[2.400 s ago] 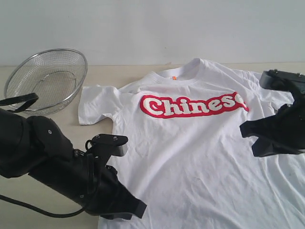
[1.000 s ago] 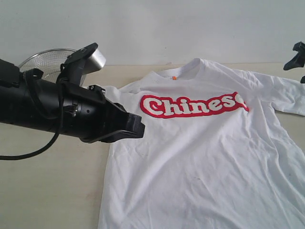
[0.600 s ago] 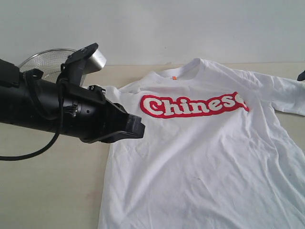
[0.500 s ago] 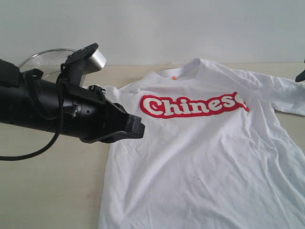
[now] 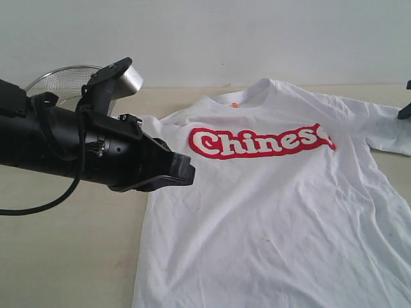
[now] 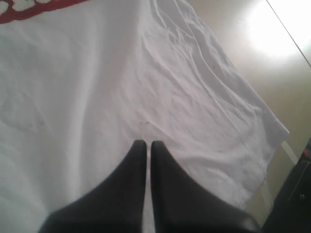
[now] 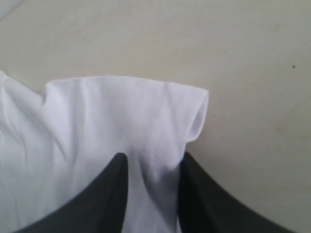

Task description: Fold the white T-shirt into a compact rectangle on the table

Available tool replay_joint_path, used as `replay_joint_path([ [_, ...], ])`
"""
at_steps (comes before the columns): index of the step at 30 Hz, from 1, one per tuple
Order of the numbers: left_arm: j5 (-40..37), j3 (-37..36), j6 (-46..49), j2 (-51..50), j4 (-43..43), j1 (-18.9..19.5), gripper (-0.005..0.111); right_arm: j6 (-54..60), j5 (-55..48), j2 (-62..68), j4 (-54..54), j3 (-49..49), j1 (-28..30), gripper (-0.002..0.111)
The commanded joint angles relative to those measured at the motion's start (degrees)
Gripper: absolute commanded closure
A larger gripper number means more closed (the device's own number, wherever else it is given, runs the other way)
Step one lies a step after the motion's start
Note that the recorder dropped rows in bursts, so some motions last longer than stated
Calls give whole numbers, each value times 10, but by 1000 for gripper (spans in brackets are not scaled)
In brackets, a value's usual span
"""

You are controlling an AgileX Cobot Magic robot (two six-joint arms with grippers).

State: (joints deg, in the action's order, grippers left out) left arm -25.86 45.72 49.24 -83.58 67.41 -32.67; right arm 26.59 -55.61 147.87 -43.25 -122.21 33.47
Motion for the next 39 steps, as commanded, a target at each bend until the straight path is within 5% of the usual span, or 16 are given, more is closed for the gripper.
replay_joint_path([
  [1, 4, 2, 7, 5, 7, 1, 102, 14, -11, 8, 16, 3, 0, 79],
  [3, 6, 2, 6, 5, 7, 1, 102, 19, -10, 8, 16, 3, 0, 82],
  [6, 8, 2, 7, 5, 7, 1, 102, 22, -12, 8, 16, 3, 0, 108],
  [27, 8, 2, 13, 5, 7, 1, 102, 42, -39, -65, -26, 3, -9, 108],
  [39, 8, 2, 20, 5, 7, 1, 102, 20, -41, -72, -23, 3, -102, 108],
])
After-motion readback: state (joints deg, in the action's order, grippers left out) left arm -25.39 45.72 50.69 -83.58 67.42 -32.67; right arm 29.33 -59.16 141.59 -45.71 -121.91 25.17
